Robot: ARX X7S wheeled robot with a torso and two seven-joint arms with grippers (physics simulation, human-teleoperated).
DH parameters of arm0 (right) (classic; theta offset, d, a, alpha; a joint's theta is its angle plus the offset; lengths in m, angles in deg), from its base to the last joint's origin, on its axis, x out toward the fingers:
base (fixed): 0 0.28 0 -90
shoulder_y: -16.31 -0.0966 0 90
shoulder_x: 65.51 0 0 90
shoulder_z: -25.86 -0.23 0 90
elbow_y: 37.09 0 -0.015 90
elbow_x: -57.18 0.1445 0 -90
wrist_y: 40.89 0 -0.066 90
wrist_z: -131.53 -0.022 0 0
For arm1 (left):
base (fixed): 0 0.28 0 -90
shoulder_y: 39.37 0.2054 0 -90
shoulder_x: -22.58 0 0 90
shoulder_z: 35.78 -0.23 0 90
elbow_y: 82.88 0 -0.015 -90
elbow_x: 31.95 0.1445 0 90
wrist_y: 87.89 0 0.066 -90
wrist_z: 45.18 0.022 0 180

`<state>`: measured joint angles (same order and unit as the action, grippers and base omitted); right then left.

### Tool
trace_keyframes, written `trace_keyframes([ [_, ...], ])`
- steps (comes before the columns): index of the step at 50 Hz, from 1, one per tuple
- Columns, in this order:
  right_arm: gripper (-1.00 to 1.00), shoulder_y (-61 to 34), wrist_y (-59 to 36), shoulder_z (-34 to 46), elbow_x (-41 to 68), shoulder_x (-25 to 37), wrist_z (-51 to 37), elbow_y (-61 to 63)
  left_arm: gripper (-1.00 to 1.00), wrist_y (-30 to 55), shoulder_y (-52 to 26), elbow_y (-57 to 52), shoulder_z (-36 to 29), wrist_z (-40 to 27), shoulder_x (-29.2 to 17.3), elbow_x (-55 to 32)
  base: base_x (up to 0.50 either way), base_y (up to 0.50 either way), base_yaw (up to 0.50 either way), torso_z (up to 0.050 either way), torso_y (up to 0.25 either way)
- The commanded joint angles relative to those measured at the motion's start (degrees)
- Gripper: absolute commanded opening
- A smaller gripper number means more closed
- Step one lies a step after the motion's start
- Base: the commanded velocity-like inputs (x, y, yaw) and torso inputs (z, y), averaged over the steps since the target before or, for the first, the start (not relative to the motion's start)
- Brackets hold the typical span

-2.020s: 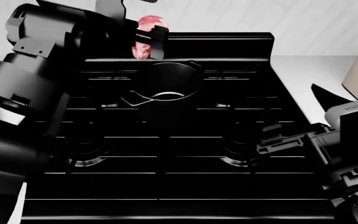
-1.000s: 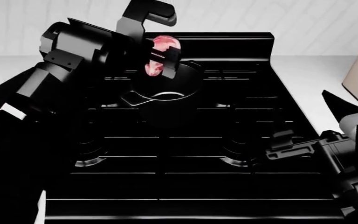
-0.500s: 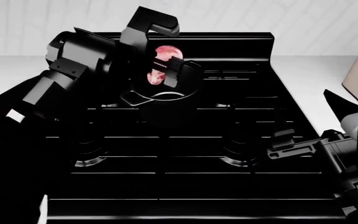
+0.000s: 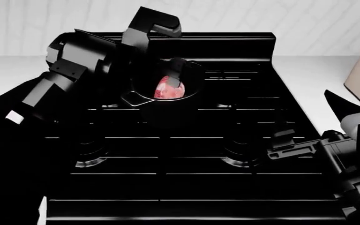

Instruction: Frozen meat rests on a plate on the counter. Retrieve the meat and place it in a pot on a burner. Then turn the burner on.

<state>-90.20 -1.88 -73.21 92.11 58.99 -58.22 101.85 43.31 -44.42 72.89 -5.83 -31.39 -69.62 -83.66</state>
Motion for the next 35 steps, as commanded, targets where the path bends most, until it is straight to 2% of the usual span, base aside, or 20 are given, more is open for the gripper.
trace_keyframes([
  [1, 1.00, 0.0, -0.9, -1.0, 1.4, 0.4, -0.5, 1.5, 1.00, 2.1, 0.0, -6.2, 1.1, -3.1, -2.9, -1.8, 0.00, 0.00, 0.00, 0.000, 0.000],
  [10, 1.00, 0.2, -1.0, -2.0, 2.4, 0.9, -0.7, 3.0, 1.00, 5.0, -0.5, -13.3, 2.9, -6.8, -6.2, -4.2, 0.00, 0.00, 0.00, 0.000, 0.000],
  [18, 1.00, -0.4, -0.2, -1.9, 2.7, 0.7, -0.7, 3.6, 1.00, 10.5, 3.1, -39.5, 9.4, -19.6, -17.4, -12.1, 0.00, 0.00, 0.00, 0.000, 0.000],
  [24, 1.00, -1.8, -0.6, -0.8, 2.7, 0.7, -1.1, 3.2, 1.00, 12.5, 6.2, -55.1, 15.3, -28.3, -24.6, -19.1, 0.00, 0.00, 0.00, 0.000, 0.000],
  [35, 1.00, -4.5, -3.0, 0.9, 3.4, 1.0, -2.5, 3.4, 1.00, 13.3, 8.5, -66.5, 20.3, -33.3, -30.5, -25.8, 0.00, 0.00, 0.00, 0.000, 0.000],
])
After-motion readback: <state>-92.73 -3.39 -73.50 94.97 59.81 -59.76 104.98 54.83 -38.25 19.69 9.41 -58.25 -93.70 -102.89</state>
